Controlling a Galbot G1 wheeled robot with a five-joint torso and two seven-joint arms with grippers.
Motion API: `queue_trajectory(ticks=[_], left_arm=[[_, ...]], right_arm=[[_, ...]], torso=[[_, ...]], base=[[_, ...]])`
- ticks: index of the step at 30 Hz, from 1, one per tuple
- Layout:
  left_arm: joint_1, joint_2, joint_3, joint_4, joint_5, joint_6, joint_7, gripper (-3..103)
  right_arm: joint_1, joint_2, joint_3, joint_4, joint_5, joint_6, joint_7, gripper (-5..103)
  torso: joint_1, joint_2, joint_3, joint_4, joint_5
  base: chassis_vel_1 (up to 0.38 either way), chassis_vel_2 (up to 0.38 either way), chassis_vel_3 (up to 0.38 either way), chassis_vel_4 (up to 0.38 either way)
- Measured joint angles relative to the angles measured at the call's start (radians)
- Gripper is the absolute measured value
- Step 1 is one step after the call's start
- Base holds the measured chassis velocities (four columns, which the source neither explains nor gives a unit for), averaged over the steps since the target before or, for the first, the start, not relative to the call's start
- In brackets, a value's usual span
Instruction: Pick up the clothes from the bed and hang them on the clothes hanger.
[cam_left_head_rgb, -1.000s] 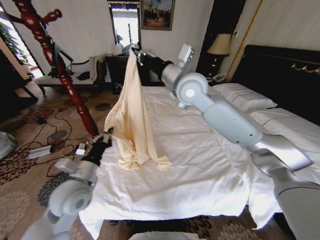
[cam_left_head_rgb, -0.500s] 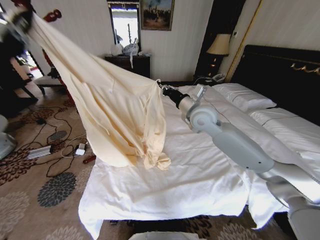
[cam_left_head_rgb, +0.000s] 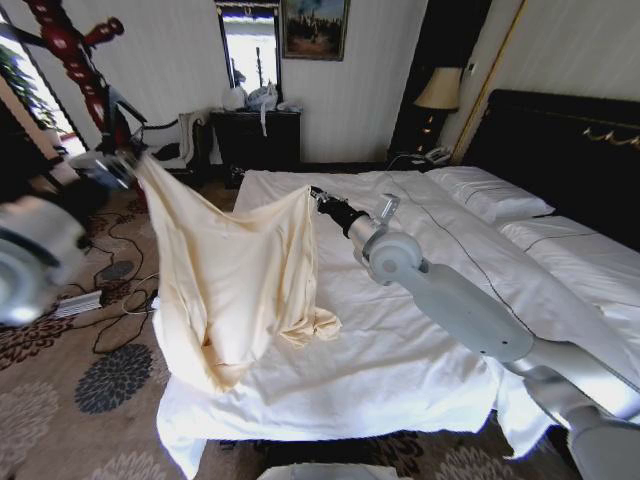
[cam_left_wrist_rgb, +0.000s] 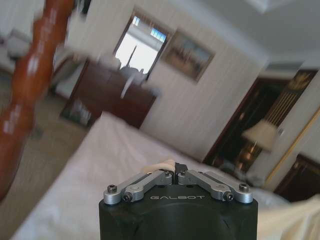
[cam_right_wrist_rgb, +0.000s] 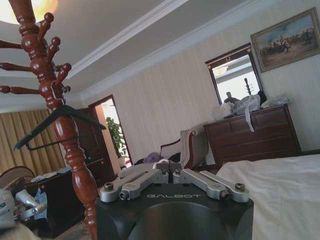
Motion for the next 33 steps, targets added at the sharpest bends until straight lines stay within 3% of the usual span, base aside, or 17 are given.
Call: queue_trajectory(ticks=[1,6,8,10,12,13,17,18,20,22,24,26,27,28,29,31,33], left_arm=[[0.000,0.000,0.000,0.000,0.000,0.000,0.000,0],[-0.019,-0.143,0.185,0.105,0.089,0.063,-0.097,0],[-0.019,-0.152,0.193,0.110,0.095,0.077,-0.115,0],[-0.014,-0.159,0.196,0.109,0.090,0.126,-0.167,-1],[0.009,-0.148,0.169,0.086,0.064,0.179,-0.224,4],[0.009,-0.148,0.169,0.086,0.064,0.179,-0.224,4],[0.044,-0.118,0.061,-0.001,-0.059,0.259,-0.313,26],[0.044,-0.118,0.061,-0.001,-0.059,0.259,-0.313,26],[0.028,-0.095,-0.010,-0.046,-0.160,0.293,-0.328,31],[-0.021,-0.066,-0.059,-0.053,-0.200,0.281,-0.301,42],[-0.045,-0.056,-0.063,-0.029,-0.167,0.257,-0.276,47],[-0.069,-0.046,-0.049,0.035,-0.072,0.219,-0.247,53],[-0.072,-0.043,-0.028,0.088,0.016,0.193,-0.235,58],[-0.072,-0.043,-0.028,0.088,0.016,0.193,-0.235,58],[-0.056,-0.045,-0.013,0.129,0.100,0.174,-0.229,64],[-0.033,-0.051,-0.008,0.132,0.117,0.176,-0.227,69],[0.046,-0.090,0.005,0.051,0.096,0.191,-0.242,80]], right_arm=[[0.000,0.000,0.000,0.000,0.000,0.000,0.000,0],[-0.041,0.017,-0.009,-0.006,-0.022,0.006,0.005,0],[-0.046,0.019,-0.009,-0.007,-0.025,0.008,0.005,0],[-0.052,0.024,-0.007,-0.009,-0.026,0.013,0.005,0],[-0.053,0.035,0.000,-0.013,-0.025,0.021,0.003,0],[-0.053,0.035,0.000,-0.013,-0.025,0.021,0.003,0],[-0.036,0.057,0.012,-0.022,-0.020,0.031,0.002,0],[-0.036,0.057,0.012,-0.022,-0.020,0.031,0.002,0],[-0.023,0.069,0.026,-0.026,-0.010,0.033,0.002,0],[-0.016,0.077,0.037,-0.030,-0.002,0.034,0.003,0],[-0.015,0.077,0.038,-0.031,-0.002,0.034,0.003,0],[-0.018,0.076,0.039,-0.031,-0.003,0.034,0.003,0],[-0.022,0.074,0.039,-0.031,-0.004,0.035,0.003,0],[-0.022,0.074,0.039,-0.031,-0.004,0.035,0.003,0],[-0.030,0.071,0.041,-0.027,-0.006,0.035,0.003,0],[-0.036,0.069,0.046,-0.022,-0.006,0.035,0.003,0],[-0.047,0.061,0.062,-0.006,-0.002,0.035,0.002,0]], torso=[[0.000,0.000,0.000,0.0000,0.0000],[0.000,0.000,0.000,-0.0006,0.0002],[0.000,0.000,0.000,-0.0006,0.0003],[0.000,0.000,0.000,-0.0005,0.0003],[0.000,0.000,0.000,0.0000,0.0002],[0.000,0.000,0.000,0.0000,0.0002],[0.000,0.000,0.000,0.0001,0.0002],[0.000,0.000,0.000,0.0001,0.0002],[0.000,0.000,0.000,0.0003,-0.0002],[0.000,0.000,0.000,0.0001,0.0005],[0.000,0.000,0.000,-0.0003,0.0004],[0.000,0.000,0.000,-0.0007,0.0006],[0.000,0.000,0.000,-0.0008,0.0001],[0.000,0.000,0.000,-0.0008,0.0001],[0.000,0.000,0.000,-0.0006,-0.0003],[0.000,0.000,0.000,0.0000,-0.0005],[0.000,0.000,0.000,0.0002,-0.0002]], base=[[0.000,0.000,0.000,0.000],[0.000,0.000,0.000,0.000],[0.000,0.000,0.000,0.000],[0.000,0.000,0.000,0.000],[0.000,0.000,0.000,0.000],[0.000,0.000,0.000,0.000],[0.000,0.000,0.000,0.000],[0.000,0.000,0.000,0.000],[0.000,0.000,0.000,0.000],[0.000,0.000,0.000,0.000],[0.000,0.000,0.000,0.000],[0.000,0.000,0.000,0.000],[0.000,0.000,0.000,0.000],[0.000,0.000,0.000,0.000],[0.000,0.000,0.000,0.000],[0.000,0.000,0.000,0.000],[0.000,0.000,0.000,0.000]])
